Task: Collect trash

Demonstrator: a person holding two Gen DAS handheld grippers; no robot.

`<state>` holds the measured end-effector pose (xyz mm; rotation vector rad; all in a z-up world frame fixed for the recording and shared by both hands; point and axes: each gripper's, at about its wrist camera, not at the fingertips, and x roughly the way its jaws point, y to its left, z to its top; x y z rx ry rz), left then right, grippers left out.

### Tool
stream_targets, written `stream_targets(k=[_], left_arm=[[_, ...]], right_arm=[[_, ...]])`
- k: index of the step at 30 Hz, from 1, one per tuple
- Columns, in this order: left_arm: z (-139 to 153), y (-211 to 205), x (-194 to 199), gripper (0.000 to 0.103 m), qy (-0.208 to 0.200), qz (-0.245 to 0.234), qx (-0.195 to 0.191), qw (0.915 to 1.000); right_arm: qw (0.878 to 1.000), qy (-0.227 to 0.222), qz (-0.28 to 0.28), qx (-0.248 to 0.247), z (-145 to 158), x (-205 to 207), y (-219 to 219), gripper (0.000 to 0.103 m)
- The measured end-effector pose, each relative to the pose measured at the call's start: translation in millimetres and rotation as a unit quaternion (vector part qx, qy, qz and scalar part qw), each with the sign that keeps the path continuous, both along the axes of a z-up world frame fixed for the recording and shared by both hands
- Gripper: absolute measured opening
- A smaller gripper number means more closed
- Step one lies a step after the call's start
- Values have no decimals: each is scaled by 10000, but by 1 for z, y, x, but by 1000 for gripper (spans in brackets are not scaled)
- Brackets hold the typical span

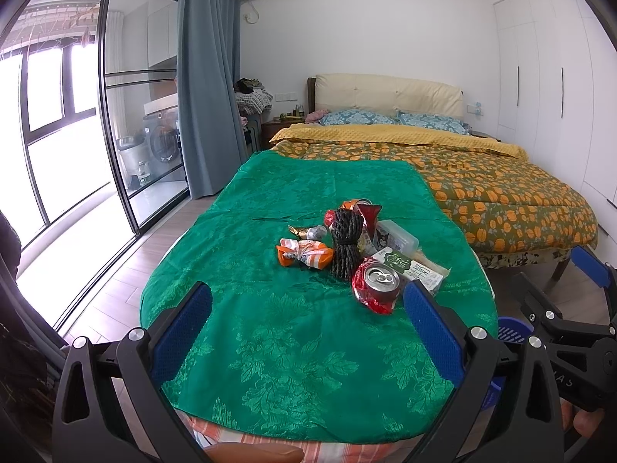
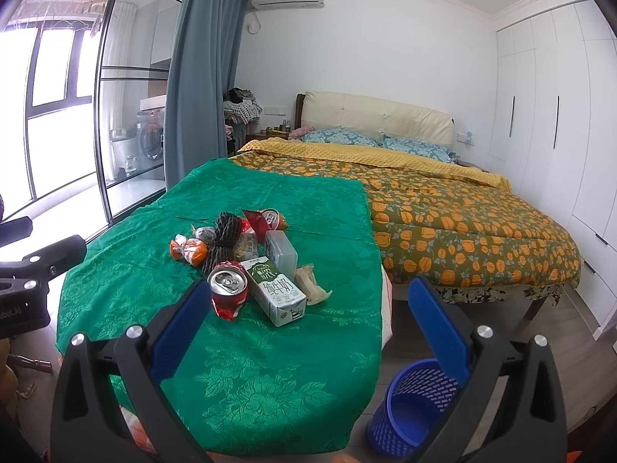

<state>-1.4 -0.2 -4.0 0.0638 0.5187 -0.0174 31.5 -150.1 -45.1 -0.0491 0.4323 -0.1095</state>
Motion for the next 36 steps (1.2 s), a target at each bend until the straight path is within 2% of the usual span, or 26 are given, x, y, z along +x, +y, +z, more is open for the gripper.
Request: stream_targets(k=[36], left_arm=[[-6, -2, 3, 99, 2, 9, 24, 10000]], right_arm=[[10000, -24, -19, -6, 5, -3, -5, 98]])
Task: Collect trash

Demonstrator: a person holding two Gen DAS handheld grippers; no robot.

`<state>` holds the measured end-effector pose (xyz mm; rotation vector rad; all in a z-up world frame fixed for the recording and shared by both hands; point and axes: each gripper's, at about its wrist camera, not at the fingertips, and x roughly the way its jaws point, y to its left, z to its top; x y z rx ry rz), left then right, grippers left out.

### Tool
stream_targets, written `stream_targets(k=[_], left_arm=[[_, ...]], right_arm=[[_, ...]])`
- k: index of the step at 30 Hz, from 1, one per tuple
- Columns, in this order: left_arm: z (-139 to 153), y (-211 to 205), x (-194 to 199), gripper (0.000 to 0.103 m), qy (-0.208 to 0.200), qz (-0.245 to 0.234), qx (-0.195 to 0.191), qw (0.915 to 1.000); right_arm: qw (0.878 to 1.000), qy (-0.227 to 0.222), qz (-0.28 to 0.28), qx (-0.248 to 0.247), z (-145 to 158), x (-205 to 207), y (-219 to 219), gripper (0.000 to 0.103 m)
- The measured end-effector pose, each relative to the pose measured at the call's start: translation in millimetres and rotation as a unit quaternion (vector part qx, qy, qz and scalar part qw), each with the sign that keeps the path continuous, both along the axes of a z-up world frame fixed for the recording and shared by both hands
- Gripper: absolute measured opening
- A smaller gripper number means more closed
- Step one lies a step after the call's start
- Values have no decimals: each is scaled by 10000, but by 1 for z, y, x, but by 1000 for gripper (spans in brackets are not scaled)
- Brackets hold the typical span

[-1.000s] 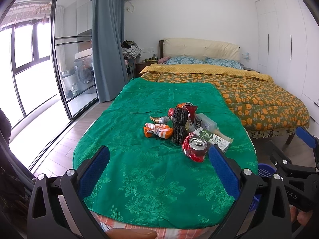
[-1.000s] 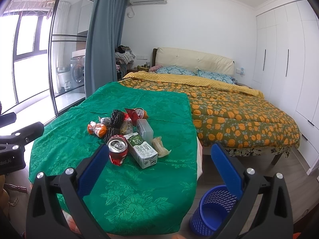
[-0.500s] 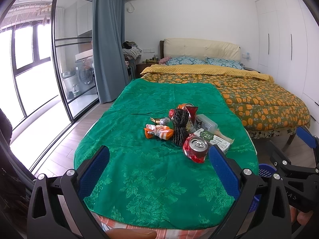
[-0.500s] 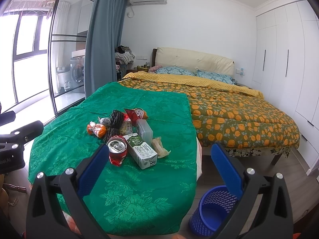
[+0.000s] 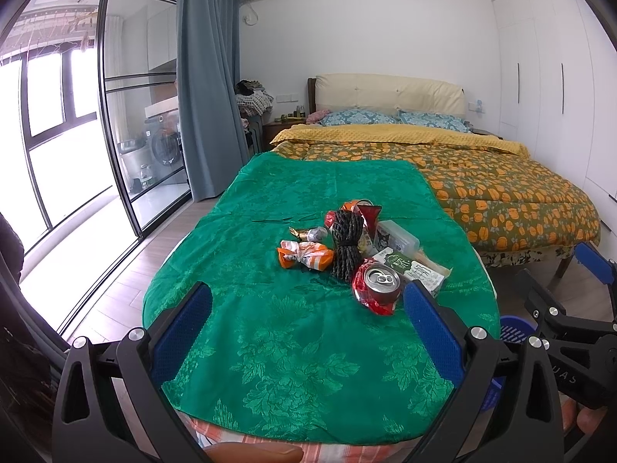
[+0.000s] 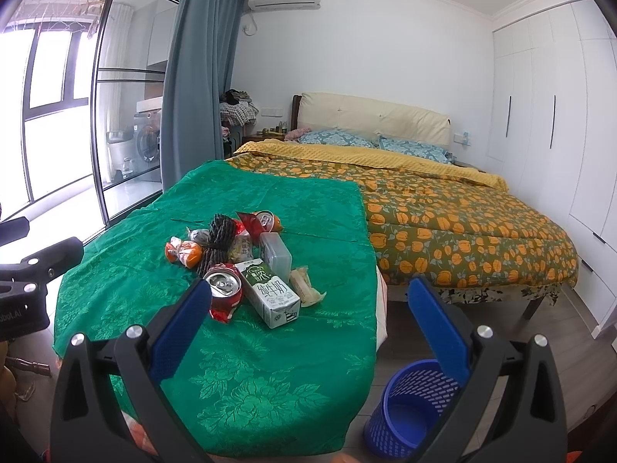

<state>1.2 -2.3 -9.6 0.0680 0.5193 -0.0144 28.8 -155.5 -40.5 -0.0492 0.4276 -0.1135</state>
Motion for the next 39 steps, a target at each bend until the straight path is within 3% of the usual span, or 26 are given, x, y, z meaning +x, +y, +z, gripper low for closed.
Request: stream_targets(k=[39], left_arm=[[-5, 5, -1, 99, 19, 16, 20, 10000]], right_arm=[[10000, 13, -30, -4, -3, -1, -5, 98]])
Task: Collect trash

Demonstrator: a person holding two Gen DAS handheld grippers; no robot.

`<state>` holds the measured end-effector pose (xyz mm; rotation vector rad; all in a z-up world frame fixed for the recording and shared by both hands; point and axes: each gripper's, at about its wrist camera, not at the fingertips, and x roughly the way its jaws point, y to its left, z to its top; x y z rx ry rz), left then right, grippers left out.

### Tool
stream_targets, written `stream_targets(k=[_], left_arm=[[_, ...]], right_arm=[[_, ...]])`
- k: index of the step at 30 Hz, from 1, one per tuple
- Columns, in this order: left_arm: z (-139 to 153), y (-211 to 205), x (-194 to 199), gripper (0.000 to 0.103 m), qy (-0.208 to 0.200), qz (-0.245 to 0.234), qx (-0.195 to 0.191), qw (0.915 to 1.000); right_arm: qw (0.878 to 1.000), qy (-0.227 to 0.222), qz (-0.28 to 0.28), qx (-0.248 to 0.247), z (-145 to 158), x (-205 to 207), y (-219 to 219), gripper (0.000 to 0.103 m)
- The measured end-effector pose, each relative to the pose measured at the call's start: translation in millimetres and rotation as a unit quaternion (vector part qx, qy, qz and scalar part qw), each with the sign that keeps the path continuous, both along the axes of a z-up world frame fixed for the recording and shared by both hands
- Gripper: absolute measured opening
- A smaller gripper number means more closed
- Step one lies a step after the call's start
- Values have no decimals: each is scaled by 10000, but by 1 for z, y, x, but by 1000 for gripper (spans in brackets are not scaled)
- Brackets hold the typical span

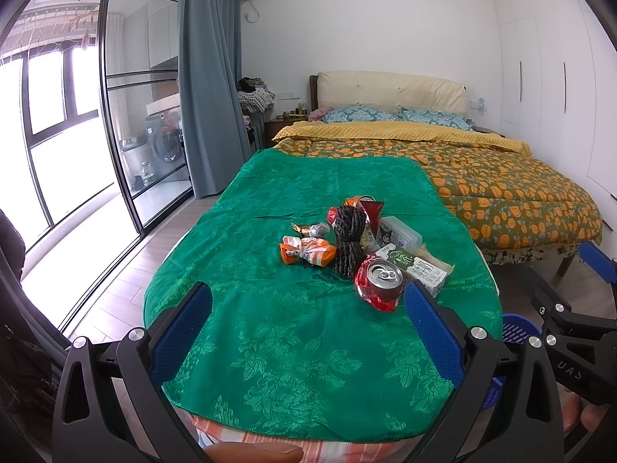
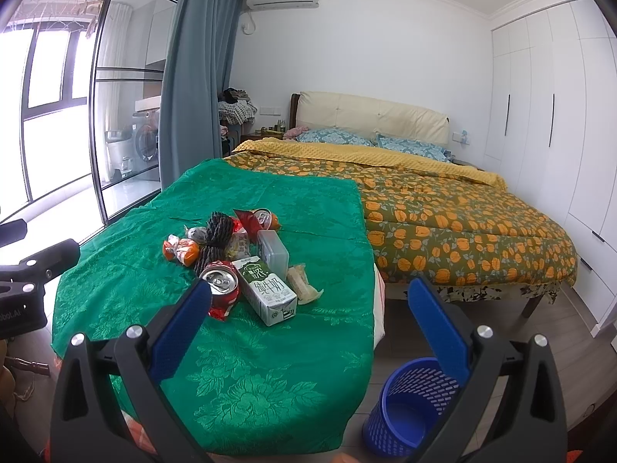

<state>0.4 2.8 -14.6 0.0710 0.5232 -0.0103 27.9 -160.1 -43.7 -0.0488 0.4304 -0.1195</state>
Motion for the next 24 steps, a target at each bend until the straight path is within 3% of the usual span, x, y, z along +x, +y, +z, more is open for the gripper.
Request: stream_targets(k=[24], left_arm=[[-1, 1, 0, 99, 16, -4, 12, 10000]], right_arm=[[10000, 6, 2, 0, 0, 0, 0, 98]])
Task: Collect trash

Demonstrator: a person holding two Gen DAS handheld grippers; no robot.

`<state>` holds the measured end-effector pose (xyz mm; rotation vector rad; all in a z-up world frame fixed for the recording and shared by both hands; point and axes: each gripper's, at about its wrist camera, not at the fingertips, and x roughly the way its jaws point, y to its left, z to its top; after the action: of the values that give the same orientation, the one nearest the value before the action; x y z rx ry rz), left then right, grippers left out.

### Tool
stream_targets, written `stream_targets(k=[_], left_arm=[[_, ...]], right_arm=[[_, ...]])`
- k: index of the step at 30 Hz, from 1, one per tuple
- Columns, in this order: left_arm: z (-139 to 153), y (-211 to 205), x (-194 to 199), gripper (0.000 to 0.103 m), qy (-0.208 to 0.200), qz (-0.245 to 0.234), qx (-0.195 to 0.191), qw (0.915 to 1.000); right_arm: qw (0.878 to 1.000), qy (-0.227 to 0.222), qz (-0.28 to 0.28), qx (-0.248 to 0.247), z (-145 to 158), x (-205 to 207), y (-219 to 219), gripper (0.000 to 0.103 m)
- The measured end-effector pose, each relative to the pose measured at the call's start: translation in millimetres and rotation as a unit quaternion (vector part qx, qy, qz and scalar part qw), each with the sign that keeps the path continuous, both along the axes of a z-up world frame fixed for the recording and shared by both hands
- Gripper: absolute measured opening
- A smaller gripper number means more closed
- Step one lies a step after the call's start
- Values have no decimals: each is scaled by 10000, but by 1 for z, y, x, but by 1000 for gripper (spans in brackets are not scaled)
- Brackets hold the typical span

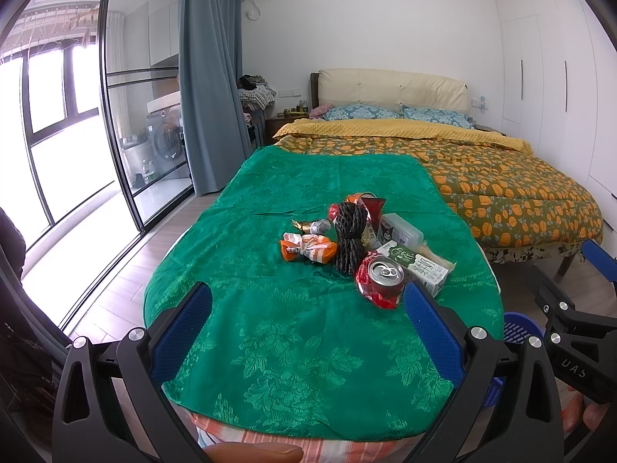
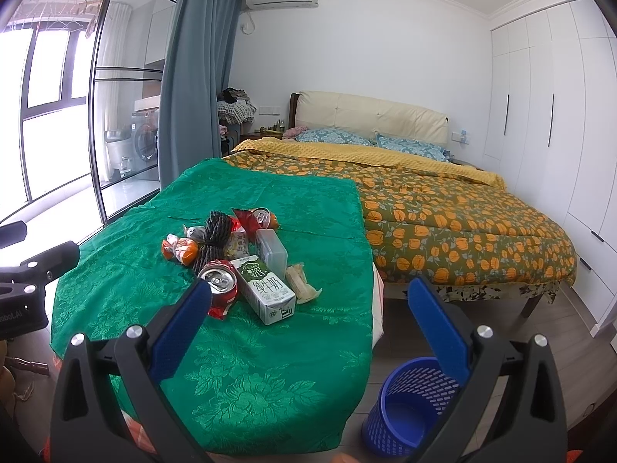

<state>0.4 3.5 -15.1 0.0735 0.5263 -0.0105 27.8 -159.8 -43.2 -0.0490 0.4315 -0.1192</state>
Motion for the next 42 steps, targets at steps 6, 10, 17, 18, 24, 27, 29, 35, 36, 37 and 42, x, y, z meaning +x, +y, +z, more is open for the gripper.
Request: stream_targets(k=[6, 10, 17, 18, 24, 27, 29, 35, 36, 37, 42], left_arm=[[-2, 1, 0, 99, 0, 0, 5, 10000], [-1, 1, 0, 99, 7, 2, 5, 10000], [-1, 1, 0, 99, 10, -2, 5, 10000], [-1, 1, 0, 99, 9, -1, 5, 10000], [-1, 0, 0, 99, 19, 0, 8, 10000], [-3, 1, 0, 99, 19, -1, 13, 10000], [-3, 1, 0, 99, 23, -2, 13, 10000], [-3, 1, 0, 99, 26, 4, 16, 10000], [-3, 1, 0, 99, 28, 0, 16, 10000], [-3, 1, 0, 99, 30, -1, 18, 10000], [-7, 3, -2, 99, 43, -14, 50, 10000]], right_arm=[[10000, 2, -25, -1, -3, -1, -3, 98], [10000, 17, -20, 0, -3, -1, -4, 98], [10000, 15, -31, -8, -3, -1, -3, 98], [10000, 16, -29, -6, -3, -1, -3, 98], [10000, 16, -31, -12, -3, -1, -3, 98], [10000, 18, -32, -2, -3, -1, -4, 98], [10000, 21, -27, -11, -3, -1, -3, 98], [10000, 18, -31, -9, -3, -1, -4, 98], [10000, 21, -30, -4, -3, -1, -4, 98], [10000, 22, -31, -7, -3, -1, -3, 98], [10000, 24, -32, -11, -3, -1, -4, 98]])
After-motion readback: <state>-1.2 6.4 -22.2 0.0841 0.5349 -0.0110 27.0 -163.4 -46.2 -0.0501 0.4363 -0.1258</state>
